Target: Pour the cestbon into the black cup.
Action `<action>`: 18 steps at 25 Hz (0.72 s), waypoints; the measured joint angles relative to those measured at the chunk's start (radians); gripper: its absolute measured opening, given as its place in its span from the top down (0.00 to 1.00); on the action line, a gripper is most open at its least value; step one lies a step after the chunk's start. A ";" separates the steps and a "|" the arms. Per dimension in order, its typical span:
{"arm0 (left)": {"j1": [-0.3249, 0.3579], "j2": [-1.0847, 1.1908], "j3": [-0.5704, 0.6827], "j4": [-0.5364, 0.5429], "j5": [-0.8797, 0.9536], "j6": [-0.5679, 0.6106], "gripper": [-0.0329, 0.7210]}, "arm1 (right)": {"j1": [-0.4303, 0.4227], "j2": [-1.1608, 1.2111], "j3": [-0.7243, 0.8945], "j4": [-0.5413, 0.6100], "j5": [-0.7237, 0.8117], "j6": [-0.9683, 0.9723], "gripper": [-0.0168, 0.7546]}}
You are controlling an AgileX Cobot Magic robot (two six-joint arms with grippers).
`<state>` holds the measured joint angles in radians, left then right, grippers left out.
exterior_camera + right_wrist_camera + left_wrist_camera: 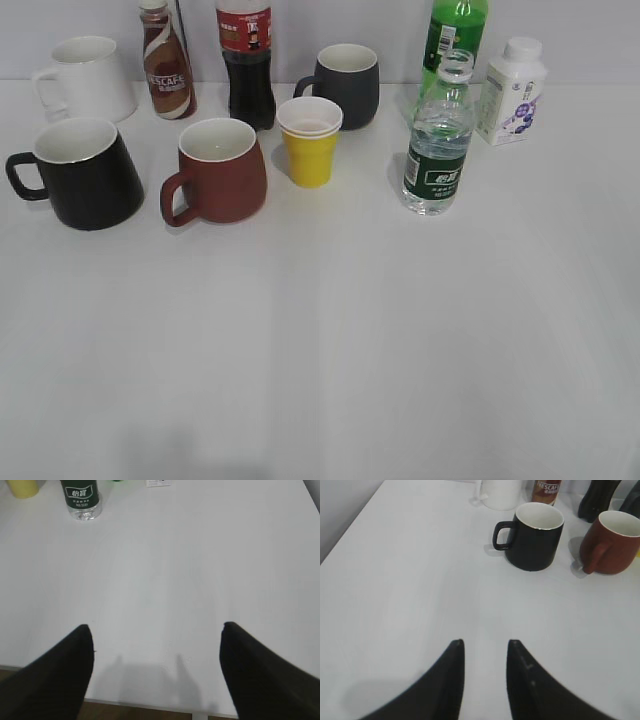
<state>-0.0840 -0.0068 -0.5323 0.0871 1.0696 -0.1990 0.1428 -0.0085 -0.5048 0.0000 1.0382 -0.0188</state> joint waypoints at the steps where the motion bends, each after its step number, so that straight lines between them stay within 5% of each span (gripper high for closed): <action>1: 0.000 0.000 0.000 0.000 0.000 0.000 0.66 | 0.000 0.000 0.000 0.000 0.000 0.000 0.21; 12: 0.000 0.001 -0.008 -0.024 -0.058 0.000 0.66 | 0.000 0.000 0.000 0.000 0.000 0.000 0.21; 18: 0.000 0.132 0.011 0.030 -0.800 0.000 0.66 | 0.000 0.000 0.000 0.000 0.000 0.000 0.21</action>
<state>-0.0840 0.1249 -0.5214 0.1168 0.2697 -0.1990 0.1428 -0.0085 -0.5048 0.0000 1.0382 -0.0188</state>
